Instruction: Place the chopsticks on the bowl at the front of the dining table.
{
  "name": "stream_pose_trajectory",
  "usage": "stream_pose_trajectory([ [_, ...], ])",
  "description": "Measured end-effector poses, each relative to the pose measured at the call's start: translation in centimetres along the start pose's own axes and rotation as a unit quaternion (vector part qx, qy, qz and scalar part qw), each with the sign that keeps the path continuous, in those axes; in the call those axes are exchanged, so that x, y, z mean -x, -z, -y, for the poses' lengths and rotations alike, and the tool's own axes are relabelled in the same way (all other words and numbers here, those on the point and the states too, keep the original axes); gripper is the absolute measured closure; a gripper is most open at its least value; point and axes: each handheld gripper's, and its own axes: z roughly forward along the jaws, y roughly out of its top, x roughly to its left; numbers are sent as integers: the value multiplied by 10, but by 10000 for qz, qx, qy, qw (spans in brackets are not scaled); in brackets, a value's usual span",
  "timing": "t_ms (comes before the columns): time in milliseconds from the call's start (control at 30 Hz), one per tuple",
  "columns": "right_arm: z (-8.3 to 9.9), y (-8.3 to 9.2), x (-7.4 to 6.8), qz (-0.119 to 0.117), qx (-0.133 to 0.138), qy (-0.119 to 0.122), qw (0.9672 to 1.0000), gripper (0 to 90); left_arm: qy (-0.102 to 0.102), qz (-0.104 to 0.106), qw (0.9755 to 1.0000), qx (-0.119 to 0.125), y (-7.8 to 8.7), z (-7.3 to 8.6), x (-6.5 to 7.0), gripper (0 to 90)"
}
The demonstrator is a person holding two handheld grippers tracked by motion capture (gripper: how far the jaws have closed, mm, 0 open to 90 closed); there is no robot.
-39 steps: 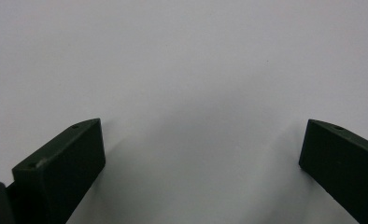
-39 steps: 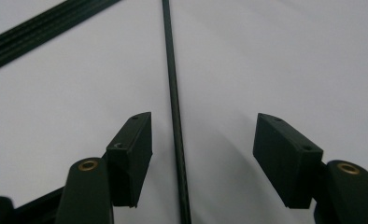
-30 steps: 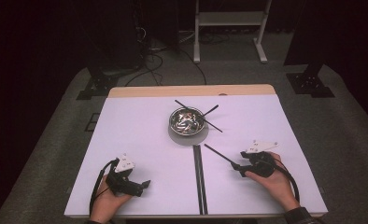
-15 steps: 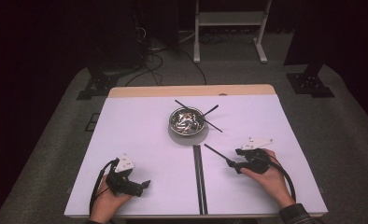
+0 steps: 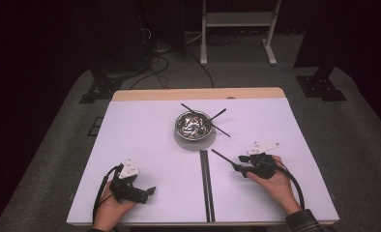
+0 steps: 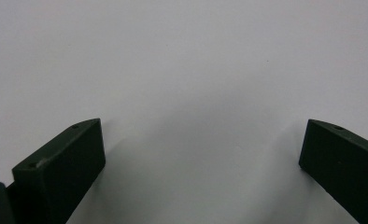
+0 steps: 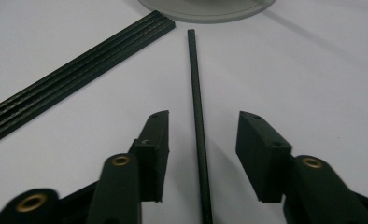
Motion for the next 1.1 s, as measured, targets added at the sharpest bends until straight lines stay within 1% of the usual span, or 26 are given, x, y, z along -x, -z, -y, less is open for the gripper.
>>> stream_pose_trajectory([
  [67, 0, 0, 0, 28, -22, 1, 10000, 613, 1, 2, 10000, 1, 0, 0, 0, 0],
  [300, 1, -1, 0, -41, -104, -33, 9999, 699, 0, 1, 10000, 1, 0, 0, 0, 0],
  [567, 1, 0, 1, -52, -142, -8, 9999, 761, 0, 1, 10000, 1, 0, 0, 0, 0],
  [667, 1, 0, 1, -65, -167, -37, 9998, 786, -1, 0, 10000, 1, 0, 0, 0, 0],
  [967, 2, -2, 1, -83, -231, -27, 9997, 821, -1, 1, 10000, 1, 0, 0, 0, 0],
  [1100, 2, -3, 0, -52, -259, 0, 9997, 845, 0, 1, 10000, 2, 0, 0, 0, 0],
])
